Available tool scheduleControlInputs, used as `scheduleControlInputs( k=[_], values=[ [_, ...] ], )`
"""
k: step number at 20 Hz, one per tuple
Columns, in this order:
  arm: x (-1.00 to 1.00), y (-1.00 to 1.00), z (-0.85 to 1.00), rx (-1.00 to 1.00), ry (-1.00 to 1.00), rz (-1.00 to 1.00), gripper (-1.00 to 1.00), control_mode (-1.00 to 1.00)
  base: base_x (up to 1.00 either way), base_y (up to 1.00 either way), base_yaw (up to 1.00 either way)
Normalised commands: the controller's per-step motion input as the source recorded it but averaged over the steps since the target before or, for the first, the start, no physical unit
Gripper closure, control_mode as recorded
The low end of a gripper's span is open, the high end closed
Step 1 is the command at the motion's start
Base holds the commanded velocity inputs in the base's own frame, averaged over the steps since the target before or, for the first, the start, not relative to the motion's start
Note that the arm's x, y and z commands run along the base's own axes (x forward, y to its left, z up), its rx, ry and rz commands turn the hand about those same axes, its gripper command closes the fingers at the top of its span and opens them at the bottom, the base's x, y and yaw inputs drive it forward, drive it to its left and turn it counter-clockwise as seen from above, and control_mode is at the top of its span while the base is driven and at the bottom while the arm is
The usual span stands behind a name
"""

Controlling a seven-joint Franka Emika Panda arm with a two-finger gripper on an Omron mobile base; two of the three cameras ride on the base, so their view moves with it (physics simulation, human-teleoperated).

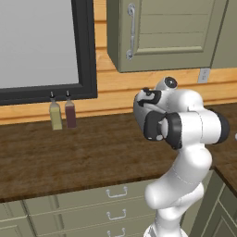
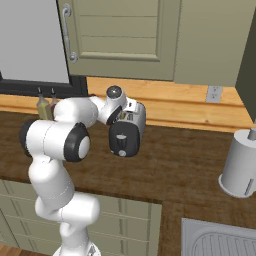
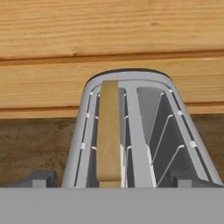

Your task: Start the toaster. Once the lever pops up, take the bread to the plate on the dining counter.

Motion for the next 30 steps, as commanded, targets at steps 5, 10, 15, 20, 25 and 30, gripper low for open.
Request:
scheduleControlInputs(
  k=[5, 10, 15, 20, 25, 30],
  values=[
    [0.08, 0.0, 0.0, 0.0, 0.03, 0.0, -1.0, -1.0, 0.0, 0.0, 0.0],
    [0.02, 0.0, -0.01, 0.0, 0.01, 0.0, -1.0, -1.0, 0.0, 0.0, 0.0],
    [0.0, 0.0, -0.01, 0.0, 0.0, 0.0, -1.0, -1.0, 0.0, 0.0, 0.0],
    [0.0, 0.0, -0.04, 0.0, 0.0, 0.0, -1.0, -1.0, 0.0, 0.0, 0.0],
    [0.0, 0.0, 0.0, 0.0, 0.0, 0.0, -1.0, -1.0, 0.0, 0.0, 0.0],
    [0.0, 0.0, 0.0, 0.0, 0.0, 0.0, 1.0, -1.0, 0.0, 0.0, 0.0]
  ],
)
